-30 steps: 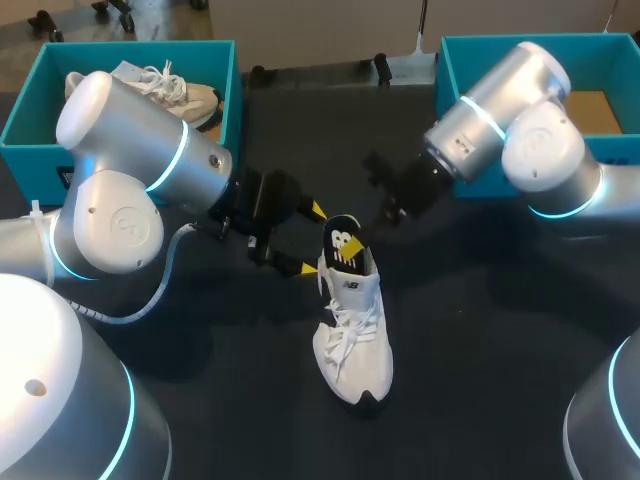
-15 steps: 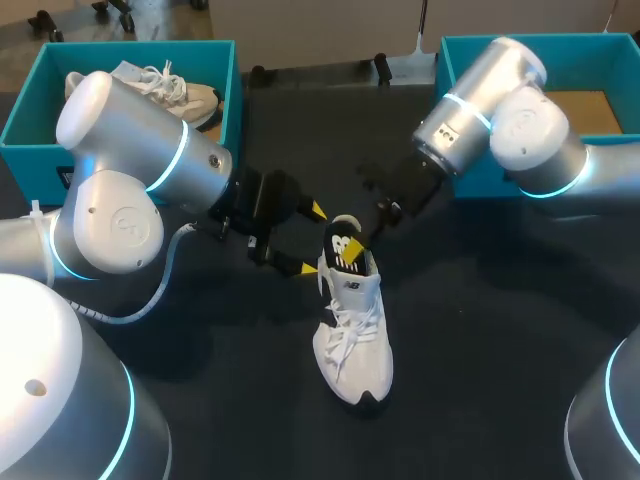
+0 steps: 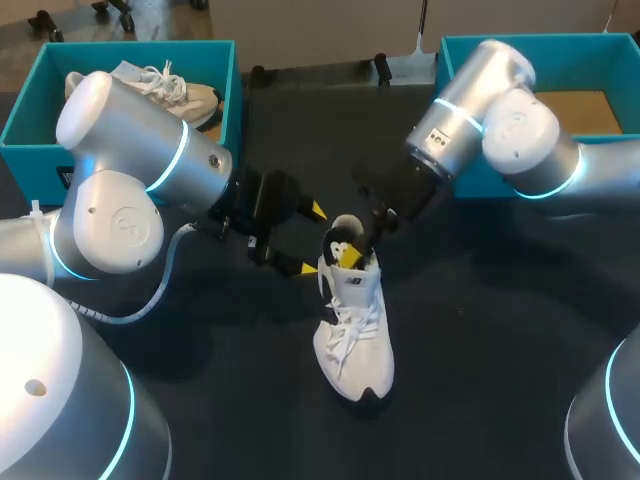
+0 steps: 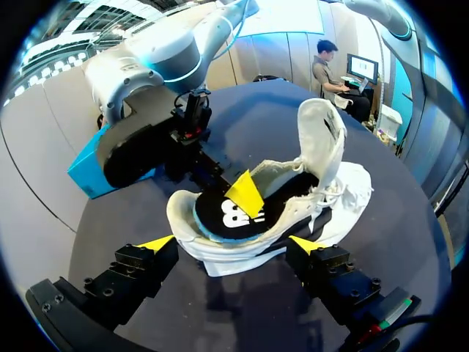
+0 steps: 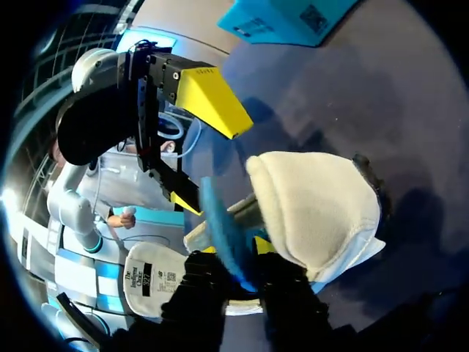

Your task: Take the shoe out of the shoebox, open the shoe tongue, remove and reinsert the insole, then place the shoe into the shoebox

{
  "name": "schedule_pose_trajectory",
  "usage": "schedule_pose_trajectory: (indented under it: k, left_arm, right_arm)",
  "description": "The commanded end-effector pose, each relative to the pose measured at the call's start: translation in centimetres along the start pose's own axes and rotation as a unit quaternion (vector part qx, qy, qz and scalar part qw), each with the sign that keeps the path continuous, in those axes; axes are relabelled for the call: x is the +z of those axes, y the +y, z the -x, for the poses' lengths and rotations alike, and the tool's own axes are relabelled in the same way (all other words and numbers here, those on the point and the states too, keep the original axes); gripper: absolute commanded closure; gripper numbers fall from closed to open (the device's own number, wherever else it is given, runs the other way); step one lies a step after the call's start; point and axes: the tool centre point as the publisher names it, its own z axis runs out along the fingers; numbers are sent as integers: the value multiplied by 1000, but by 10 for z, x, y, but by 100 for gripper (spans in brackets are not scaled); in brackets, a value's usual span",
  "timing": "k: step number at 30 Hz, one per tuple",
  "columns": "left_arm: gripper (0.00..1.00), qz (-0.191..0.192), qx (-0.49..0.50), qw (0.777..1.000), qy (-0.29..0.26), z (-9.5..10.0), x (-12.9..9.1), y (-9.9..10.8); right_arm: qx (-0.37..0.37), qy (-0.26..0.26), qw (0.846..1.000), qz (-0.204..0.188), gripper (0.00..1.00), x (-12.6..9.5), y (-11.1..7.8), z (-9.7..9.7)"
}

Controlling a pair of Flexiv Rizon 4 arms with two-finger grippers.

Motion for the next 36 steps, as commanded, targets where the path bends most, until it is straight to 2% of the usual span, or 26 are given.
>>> schedule_pose_trajectory:
  k: [1, 8, 12, 18, 26, 30, 36]
  left_arm:
    - [0, 1, 0, 1000, -1, -1, 1, 0]
    - [0, 1, 0, 1000, -1, -1, 1, 0]
    - [0, 1, 0, 1000, -1, -1, 1, 0]
    - [0, 1, 0, 1000, -1, -1, 1, 0]
    - [0, 1, 0, 1000, -1, -1, 1, 0]
    - [0, 1, 0, 1000, -1, -1, 1, 0]
    - [0, 1, 0, 1000, -1, -1, 1, 0]
  right_arm:
    - [-5, -20, 1000, 9, 68, -3, -5, -7]
    - [-13, -27, 1000, 8, 62, -7, -2, -11]
    - [-17, -29, 999, -10, 58, -5, -2, -11]
    - [-33, -61, 997, -34, 54, 0, -2, -6]
    - [-58, -102, 992, -45, 53, 0, -3, -4]
    - [-63, -115, 989, -64, 51, 7, -6, 0]
    - [-60, -113, 989, -76, 56, 14, -11, 4]
